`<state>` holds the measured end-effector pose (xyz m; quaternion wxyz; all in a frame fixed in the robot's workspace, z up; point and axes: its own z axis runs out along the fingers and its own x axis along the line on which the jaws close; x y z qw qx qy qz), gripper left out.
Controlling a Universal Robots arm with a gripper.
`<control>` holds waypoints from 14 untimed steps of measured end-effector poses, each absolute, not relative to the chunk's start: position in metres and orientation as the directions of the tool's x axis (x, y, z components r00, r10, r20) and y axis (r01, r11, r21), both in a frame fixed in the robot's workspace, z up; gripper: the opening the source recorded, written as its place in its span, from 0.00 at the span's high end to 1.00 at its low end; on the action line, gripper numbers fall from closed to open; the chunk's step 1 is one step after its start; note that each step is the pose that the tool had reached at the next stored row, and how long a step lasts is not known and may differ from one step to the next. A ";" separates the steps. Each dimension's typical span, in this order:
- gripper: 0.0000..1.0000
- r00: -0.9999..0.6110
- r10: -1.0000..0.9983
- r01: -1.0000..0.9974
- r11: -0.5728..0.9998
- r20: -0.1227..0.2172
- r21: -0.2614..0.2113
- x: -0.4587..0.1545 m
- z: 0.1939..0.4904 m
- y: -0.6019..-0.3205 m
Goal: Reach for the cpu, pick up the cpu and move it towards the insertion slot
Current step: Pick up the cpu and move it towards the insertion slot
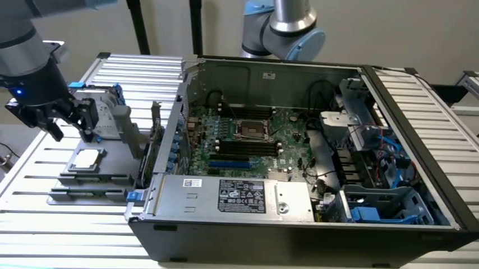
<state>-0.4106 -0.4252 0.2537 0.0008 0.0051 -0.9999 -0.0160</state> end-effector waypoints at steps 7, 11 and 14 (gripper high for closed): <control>0.35 -1.000 -0.010 -0.010 0.999 0.001 0.032 -0.411 0.241 -0.425; 0.35 -1.000 -0.009 -0.009 0.999 0.001 0.032 -0.412 0.234 -0.425; 0.33 -1.000 -0.009 -0.009 0.999 0.001 0.032 -0.412 0.228 -0.425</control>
